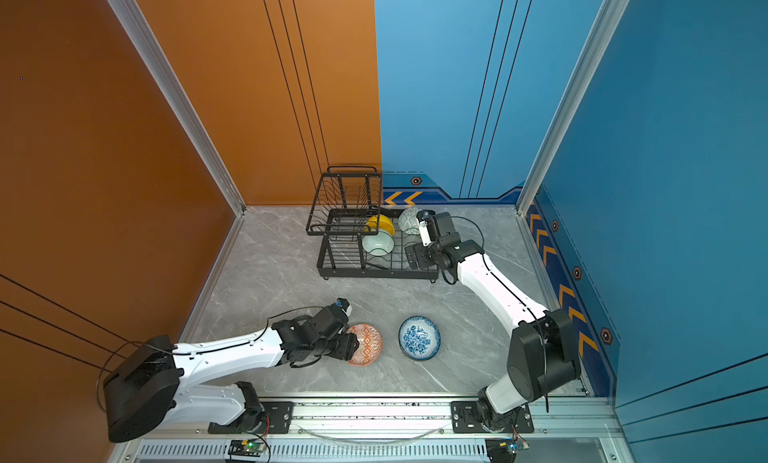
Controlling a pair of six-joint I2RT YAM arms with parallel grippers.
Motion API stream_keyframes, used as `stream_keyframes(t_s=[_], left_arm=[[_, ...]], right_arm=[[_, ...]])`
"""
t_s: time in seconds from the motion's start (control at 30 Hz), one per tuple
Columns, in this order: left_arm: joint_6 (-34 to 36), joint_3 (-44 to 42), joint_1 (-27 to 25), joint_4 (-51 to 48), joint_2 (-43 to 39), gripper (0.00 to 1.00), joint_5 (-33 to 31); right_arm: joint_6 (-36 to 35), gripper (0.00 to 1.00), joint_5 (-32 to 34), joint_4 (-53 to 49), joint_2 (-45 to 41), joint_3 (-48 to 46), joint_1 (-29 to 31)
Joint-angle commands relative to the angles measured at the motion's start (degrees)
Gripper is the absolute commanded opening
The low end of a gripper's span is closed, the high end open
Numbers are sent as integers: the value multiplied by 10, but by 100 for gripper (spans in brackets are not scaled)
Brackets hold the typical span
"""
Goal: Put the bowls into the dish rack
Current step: 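Lower the left gripper onto the orange-red bowl's rim and close it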
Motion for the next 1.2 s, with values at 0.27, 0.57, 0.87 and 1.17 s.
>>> stream_keyframes(t_s=[0.27, 0.57, 0.87, 1.17], left_arm=[[8, 30, -2, -2, 36, 48, 26], [20, 40, 14, -15, 35, 28, 23], [39, 59, 27, -43, 19, 0, 21], [55, 72, 36, -78, -8, 0, 11]], right_arm=[[5, 100, 6, 7, 6, -5, -2], [4, 100, 4, 7, 8, -6, -4], [4, 100, 3, 7, 2, -7, -4], [3, 100, 1, 6, 5, -7, -4]])
